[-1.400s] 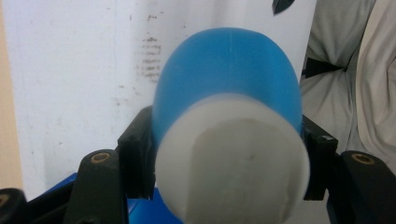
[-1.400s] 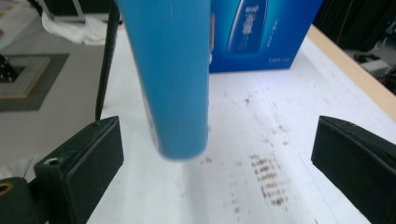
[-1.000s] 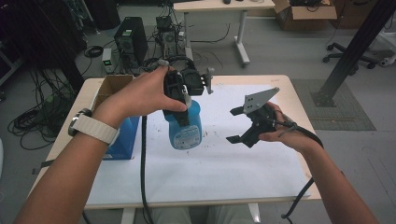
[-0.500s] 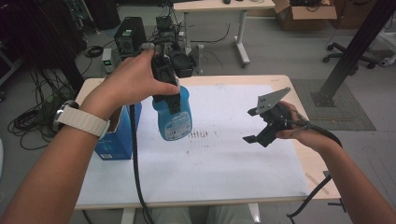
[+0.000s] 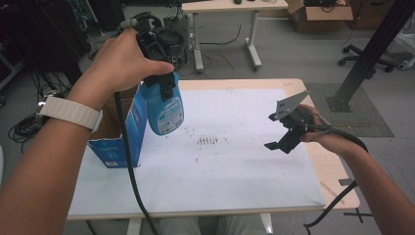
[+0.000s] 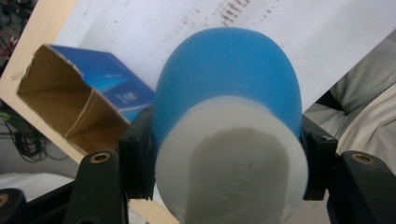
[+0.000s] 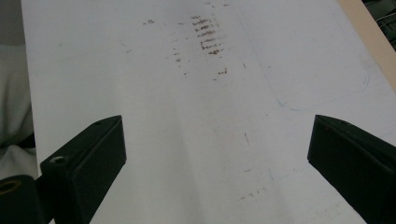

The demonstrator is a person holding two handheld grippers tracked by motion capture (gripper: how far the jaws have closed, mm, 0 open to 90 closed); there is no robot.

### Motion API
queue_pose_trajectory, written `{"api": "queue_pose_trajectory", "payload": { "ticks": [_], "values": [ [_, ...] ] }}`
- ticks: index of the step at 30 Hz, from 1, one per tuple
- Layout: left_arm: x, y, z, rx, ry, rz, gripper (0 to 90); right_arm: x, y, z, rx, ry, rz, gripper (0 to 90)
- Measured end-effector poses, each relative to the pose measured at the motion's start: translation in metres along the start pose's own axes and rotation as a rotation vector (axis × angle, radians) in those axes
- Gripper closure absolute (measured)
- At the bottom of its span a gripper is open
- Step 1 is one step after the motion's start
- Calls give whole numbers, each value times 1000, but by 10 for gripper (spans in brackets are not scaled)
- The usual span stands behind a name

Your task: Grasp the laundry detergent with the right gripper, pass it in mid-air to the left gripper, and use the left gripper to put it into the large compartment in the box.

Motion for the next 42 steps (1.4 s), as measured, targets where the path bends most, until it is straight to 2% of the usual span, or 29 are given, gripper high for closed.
{"api": "queue_pose_trajectory", "payload": {
  "ticks": [1,3,4,6,8,9,13,14,15,22,25,27,30,31,32,33,38,42],
  "values": [
    [2,4,1,26,7,-2,378,1,-1,0,-1,0,3,40],
    [3,5,1,39,13,-7,377,2,-2,0,1,-1,8,39],
    [5,9,2,76,19,-20,377,2,-2,0,0,-3,9,39],
    [7,11,2,88,28,-25,377,2,-3,0,0,-6,13,39],
    [10,15,2,128,39,-29,377,1,-3,0,1,-1,16,40],
    [15,20,4,182,39,-34,377,1,-3,0,3,-2,16,40],
    [23,29,9,282,45,-42,377,1,-4,0,0,-7,16,40],
    [23,29,9,282,45,-42,378,1,-5,0,-3,-8,18,40],
    [26,35,12,319,39,-48,377,1,-5,1,-5,-6,18,40],
    [32,50,24,438,38,-68,378,1,-8,2,-12,-11,16,40],
    [33,58,29,488,35,-61,377,1,-8,2,-12,-9,16,40],
    [34,61,31,502,32,-58,378,1,-9,2,-12,-9,16,40],
    [37,68,37,558,25,-58,378,1,-9,2,-15,-9,18,40],
    [38,73,41,589,26,-68,378,1,-9,2,-17,-8,20,43],
    [38,73,41,589,26,-68,378,1,-9,2,-17,-8,20,43],
    [38,79,44,613,25,-81,378,1,-10,2,-18,-8,21,44],
    [38,91,53,661,22,-103,378,1,-9,2,-16,-8,21,43],
    [36,97,57,679,23,-109,378,2,-10,3,-20,-11,26,42]
  ]
}}
Point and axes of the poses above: each handheld gripper's, and its own axes: x roughly backward along the jaws, z roughly out of its underside, y roughly to its left, the point moved 2 cm from there along -x, roughly forward along the jaws, and after that the axes turned 3 degrees about x, right-handed, at the moved point
